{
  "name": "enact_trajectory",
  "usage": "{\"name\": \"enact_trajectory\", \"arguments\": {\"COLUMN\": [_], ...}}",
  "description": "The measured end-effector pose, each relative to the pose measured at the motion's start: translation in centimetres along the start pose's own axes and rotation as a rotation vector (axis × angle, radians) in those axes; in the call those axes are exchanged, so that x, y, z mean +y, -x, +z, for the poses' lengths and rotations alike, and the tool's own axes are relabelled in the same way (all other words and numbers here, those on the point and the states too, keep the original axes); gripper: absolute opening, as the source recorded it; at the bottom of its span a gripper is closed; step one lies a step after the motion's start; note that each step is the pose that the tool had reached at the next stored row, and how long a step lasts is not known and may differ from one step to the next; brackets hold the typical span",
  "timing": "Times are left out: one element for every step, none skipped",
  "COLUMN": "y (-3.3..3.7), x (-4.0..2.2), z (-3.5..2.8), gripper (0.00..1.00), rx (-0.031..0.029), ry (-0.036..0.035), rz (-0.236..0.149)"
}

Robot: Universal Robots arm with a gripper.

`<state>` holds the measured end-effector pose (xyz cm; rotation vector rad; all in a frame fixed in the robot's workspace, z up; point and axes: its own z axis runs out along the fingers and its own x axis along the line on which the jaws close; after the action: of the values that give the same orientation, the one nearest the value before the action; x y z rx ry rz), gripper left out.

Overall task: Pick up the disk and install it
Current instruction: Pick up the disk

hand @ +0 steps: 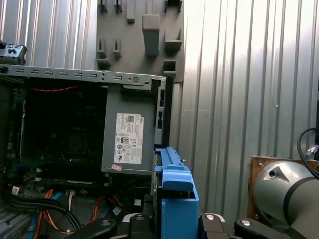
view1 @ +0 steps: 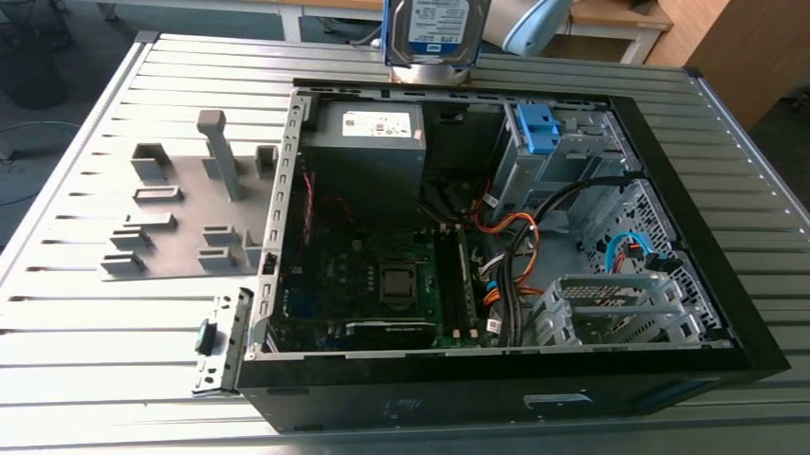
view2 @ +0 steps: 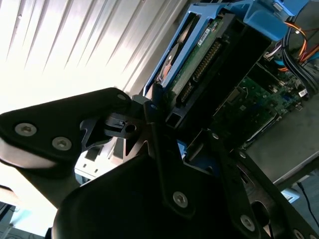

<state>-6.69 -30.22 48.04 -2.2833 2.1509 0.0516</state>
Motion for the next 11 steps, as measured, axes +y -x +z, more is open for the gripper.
{"name": "enact_trajectory", "arguments": {"y": [-0.08,-0.16,-0.23,-0.3,-0.37,-0.44,-0.51,-0.57,-0.63,-0.69,-0.75], "x": [0.01,0.01,0.01,0.02,0.02,0.03,0.03,0.03,0.04,0.04,0.04], "z": [0.0,0.0,0.0,0.0,-0.01,0.0,-0.01,-0.01,-0.01,-0.01,-0.01], "gripper": [0.37,0.37,0.37,0.37,0.37,0.37,0.37,0.37,0.37,0.37,0.37], "rx": [0.0,0.0,0.0,0.0,0.0,-0.0001,0.0,0.0,0.0,0.0,0.0], "ry": [0.0,0.0,0.0,0.0,0.0,0.0,0.0,0.0001,0.0,0.0001,0.0001], "rz": [0.0,0.0,0.0,0.0,0.0,0.0,0.0,0.0,0.0,0.0,0.0]}}
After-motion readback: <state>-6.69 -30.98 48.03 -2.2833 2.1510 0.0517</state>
